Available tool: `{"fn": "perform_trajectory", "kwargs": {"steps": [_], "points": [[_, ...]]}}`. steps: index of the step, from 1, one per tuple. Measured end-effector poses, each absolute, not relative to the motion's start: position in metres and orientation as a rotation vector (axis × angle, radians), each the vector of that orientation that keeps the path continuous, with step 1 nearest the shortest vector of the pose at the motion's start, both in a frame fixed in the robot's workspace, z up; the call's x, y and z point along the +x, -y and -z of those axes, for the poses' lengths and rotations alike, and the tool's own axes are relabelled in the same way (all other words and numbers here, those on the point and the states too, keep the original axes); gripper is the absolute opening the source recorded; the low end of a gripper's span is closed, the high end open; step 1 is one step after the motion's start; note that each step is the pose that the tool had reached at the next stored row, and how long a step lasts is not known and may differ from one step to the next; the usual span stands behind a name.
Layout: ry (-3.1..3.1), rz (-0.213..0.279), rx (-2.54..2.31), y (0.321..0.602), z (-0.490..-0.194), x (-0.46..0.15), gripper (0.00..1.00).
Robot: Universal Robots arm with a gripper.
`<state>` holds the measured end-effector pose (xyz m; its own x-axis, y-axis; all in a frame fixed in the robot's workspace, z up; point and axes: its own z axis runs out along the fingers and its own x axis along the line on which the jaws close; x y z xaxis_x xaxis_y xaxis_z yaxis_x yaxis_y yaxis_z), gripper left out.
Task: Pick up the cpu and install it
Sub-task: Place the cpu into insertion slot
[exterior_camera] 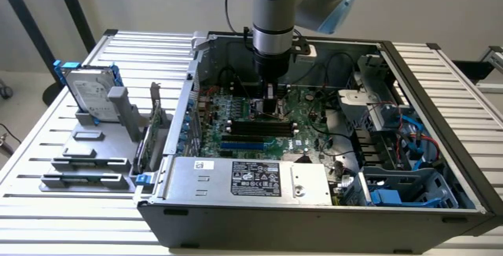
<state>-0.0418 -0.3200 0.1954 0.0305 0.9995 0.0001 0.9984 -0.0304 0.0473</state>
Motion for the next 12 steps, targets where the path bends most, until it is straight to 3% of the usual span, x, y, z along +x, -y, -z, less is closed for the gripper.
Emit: {"fn": "perform_trajectory", "kwargs": {"steps": [12], "points": [[-2.162,-0.048,2.229,0.3192,-0.192,-0.0439,0.55]]}}
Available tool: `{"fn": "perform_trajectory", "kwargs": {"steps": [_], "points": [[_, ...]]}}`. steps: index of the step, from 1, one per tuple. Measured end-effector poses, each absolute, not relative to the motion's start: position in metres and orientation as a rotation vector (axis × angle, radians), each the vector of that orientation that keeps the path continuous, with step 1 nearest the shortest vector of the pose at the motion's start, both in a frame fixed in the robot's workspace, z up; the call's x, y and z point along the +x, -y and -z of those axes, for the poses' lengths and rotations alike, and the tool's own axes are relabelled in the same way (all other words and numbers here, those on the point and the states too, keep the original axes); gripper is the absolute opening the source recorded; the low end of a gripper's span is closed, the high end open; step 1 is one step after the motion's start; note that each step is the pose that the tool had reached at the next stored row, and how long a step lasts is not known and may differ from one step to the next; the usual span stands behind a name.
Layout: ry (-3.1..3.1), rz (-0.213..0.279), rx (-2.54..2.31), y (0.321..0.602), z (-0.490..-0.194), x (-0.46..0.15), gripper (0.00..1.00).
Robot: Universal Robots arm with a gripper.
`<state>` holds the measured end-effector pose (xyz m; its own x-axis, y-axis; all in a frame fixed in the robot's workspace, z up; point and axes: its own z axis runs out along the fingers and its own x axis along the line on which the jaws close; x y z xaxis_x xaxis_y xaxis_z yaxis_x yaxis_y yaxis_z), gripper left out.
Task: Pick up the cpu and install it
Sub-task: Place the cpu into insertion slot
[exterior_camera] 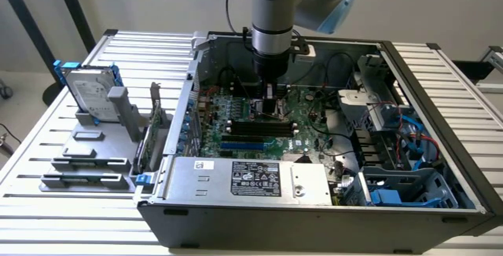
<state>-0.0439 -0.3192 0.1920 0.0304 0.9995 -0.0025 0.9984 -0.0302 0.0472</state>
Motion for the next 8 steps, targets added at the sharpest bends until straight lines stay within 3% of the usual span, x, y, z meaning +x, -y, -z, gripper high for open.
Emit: {"fn": "perform_trajectory", "kwargs": {"steps": [8], "points": [[-2.162,-0.046,2.229,0.3192,-0.1911,-0.044,0.55]]}}
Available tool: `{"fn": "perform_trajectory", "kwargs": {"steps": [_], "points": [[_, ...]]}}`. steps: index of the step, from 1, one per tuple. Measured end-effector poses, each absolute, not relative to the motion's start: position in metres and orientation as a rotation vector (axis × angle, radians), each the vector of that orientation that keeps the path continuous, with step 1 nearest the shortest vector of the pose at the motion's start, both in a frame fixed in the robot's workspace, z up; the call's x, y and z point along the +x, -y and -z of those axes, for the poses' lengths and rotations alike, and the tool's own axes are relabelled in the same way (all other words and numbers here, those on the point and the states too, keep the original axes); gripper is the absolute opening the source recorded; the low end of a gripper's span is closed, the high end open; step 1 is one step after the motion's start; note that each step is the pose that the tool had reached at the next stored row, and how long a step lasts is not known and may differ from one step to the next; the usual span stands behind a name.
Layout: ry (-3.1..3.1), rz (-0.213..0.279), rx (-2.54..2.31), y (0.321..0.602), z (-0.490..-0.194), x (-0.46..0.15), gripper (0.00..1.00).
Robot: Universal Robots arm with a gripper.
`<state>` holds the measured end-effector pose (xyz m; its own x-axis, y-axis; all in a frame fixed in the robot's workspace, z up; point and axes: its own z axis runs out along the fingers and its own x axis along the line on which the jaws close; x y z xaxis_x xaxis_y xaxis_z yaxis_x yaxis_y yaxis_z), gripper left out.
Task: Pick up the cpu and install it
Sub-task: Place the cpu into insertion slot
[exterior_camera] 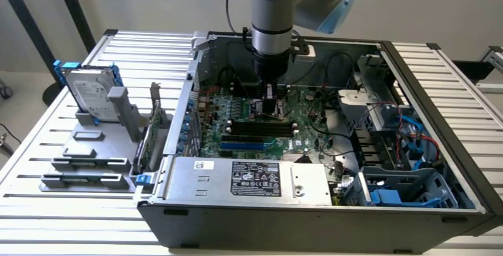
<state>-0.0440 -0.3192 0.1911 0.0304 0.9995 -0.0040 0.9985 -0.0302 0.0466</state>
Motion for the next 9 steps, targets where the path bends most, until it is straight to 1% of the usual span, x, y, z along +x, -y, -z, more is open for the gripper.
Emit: {"fn": "perform_trajectory", "kwargs": {"steps": [3,4,9], "points": [[-2.162,-0.049,2.229,0.3191,-0.1906,-0.0439,0.56],[-2.162,-0.049,2.229,0.3191,-0.1907,-0.0439,0.58],[-2.162,-0.05,2.229,0.3188,-0.1943,-0.0438,0.58]]}}
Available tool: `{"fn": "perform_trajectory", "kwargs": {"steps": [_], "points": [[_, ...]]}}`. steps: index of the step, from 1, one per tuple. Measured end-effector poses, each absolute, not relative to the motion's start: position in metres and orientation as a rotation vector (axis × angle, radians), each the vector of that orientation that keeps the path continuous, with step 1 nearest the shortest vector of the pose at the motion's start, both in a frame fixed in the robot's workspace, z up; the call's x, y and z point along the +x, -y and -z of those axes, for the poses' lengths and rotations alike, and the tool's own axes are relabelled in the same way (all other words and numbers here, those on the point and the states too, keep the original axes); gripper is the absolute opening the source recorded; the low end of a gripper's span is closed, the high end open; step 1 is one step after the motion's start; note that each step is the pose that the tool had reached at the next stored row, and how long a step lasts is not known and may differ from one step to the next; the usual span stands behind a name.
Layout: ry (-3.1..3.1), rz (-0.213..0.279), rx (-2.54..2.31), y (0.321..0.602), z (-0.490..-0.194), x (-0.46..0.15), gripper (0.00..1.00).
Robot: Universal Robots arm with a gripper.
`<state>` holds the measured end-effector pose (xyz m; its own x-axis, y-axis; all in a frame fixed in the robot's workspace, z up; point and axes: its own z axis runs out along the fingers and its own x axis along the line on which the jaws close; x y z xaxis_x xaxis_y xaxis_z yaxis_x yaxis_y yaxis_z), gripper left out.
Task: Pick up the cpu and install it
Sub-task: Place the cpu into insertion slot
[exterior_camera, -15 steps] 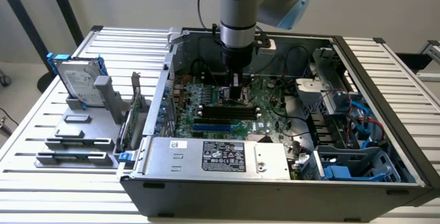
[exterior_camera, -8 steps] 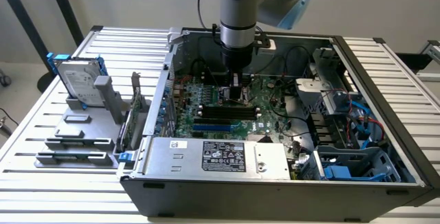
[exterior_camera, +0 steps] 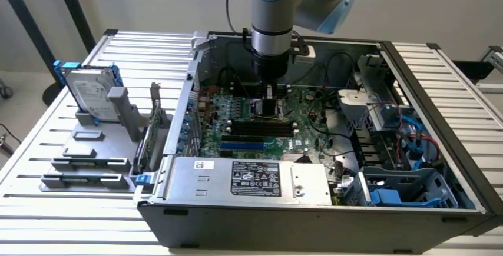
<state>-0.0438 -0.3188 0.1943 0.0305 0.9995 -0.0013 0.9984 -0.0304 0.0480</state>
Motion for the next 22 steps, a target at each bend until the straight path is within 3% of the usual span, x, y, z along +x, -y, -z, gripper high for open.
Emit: {"fn": "perform_trajectory", "kwargs": {"steps": [22], "points": [[-2.163,-0.048,2.228,0.319,-0.2033,-0.0447,0.58]]}}
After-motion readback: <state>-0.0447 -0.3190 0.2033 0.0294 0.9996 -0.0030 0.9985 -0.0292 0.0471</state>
